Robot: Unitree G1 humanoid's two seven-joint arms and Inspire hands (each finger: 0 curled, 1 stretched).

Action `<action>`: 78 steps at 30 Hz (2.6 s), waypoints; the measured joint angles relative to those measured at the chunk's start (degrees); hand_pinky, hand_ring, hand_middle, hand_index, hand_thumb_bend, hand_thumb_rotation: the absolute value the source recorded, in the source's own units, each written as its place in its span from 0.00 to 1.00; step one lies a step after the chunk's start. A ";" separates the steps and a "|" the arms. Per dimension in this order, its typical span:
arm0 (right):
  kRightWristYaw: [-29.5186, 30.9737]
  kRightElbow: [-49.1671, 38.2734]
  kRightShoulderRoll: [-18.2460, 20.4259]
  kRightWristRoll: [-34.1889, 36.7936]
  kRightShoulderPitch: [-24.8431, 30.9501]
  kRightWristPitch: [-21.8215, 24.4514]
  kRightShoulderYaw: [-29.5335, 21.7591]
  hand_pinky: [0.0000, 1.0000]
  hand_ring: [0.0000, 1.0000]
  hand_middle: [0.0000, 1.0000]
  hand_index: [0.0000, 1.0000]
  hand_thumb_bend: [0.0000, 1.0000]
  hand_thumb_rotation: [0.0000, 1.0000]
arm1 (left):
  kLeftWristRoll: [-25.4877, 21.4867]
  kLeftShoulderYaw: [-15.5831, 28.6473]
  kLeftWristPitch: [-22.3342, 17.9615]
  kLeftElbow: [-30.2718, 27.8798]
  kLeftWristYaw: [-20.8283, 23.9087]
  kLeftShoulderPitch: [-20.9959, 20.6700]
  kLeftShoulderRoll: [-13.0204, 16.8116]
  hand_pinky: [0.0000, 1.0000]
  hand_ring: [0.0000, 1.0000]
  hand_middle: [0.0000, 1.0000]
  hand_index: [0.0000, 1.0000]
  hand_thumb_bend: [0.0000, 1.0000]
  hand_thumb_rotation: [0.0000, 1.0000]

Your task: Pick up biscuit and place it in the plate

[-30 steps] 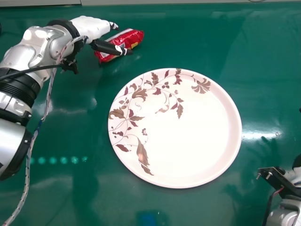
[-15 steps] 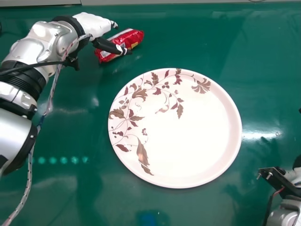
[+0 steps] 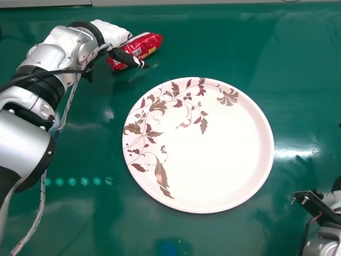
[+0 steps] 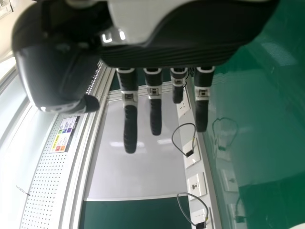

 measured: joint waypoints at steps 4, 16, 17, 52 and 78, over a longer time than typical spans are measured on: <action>0.03 -0.18 0.03 0.13 0.11 -0.06 0.00 0.72 0.77 0.77 0.49 0.50 0.14 | 0.03 -0.62 0.92 1.32 -0.01 -0.51 -0.75 1.00 1.00 1.00 1.00 1.00 0.52; 0.11 -0.83 0.19 0.88 0.98 -0.58 -0.17 0.70 0.77 0.77 0.50 0.50 0.14 | 0.08 -2.94 4.19 3.75 -0.67 -1.45 -2.99 1.00 1.00 1.00 1.00 0.98 0.49; 0.10 -1.05 0.23 0.96 1.14 -0.58 -0.22 0.69 0.76 0.76 0.50 0.50 0.14 | 0.13 -3.17 4.49 3.98 -0.74 -1.56 -3.25 0.99 0.99 0.99 0.98 0.91 0.46; -0.94 -1.75 1.21 2.64 4.59 -4.32 -0.52 0.72 0.75 0.75 0.49 0.50 0.14 | 5.40 -9.48 -0.20 6.38 10.27 -2.09 -4.62 0.32 0.46 0.46 0.53 0.50 0.00; -1.52 -1.86 1.25 0.09 4.69 -1.50 1.37 0.71 0.76 0.78 0.75 0.52 0.17 | -10.34 10.03 -16.14 -32.95 -1.63 2.87 14.70 0.03 0.38 0.48 0.48 0.49 0.00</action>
